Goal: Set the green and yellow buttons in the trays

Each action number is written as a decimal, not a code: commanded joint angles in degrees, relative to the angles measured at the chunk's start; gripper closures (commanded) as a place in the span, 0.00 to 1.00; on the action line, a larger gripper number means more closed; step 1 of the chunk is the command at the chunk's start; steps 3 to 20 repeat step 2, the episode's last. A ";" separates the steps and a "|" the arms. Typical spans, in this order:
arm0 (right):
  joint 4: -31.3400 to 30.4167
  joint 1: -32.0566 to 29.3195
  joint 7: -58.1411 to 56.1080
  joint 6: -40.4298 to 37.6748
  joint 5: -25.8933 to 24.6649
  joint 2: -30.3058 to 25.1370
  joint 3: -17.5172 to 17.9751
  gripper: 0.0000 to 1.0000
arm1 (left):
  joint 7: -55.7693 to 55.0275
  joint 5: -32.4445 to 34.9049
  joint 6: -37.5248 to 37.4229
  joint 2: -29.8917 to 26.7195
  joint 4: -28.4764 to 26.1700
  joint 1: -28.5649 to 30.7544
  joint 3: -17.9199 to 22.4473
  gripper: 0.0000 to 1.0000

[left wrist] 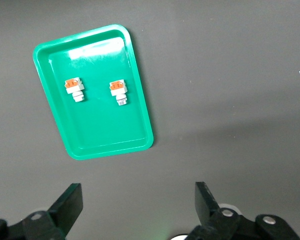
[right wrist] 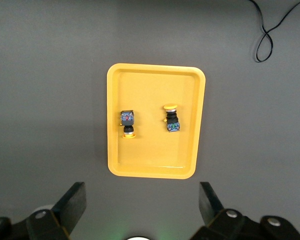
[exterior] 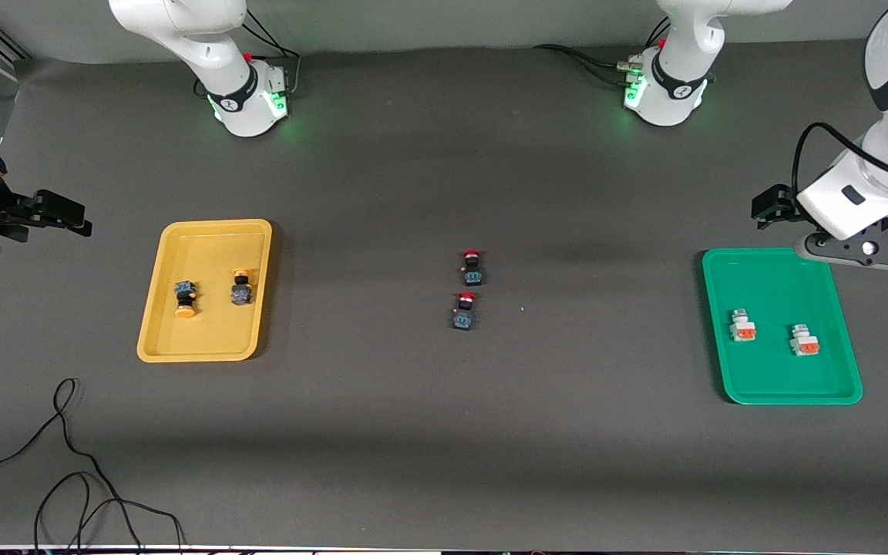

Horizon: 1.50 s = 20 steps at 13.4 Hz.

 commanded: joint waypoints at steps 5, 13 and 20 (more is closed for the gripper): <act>-0.13 0.44 0.48 0.46 -0.90 -0.50 0.23 0.00 | 0.02 -0.57 0.83 -0.23 0.32 0.53 -0.16 0.00; -0.13 0.44 0.48 0.46 -0.90 -0.50 0.23 0.00 | 0.02 -0.57 0.83 -0.23 0.32 0.53 -0.16 0.00; -0.13 0.44 0.48 0.46 -0.90 -0.50 0.23 0.00 | 0.02 -0.57 0.83 -0.23 0.32 0.53 -0.16 0.00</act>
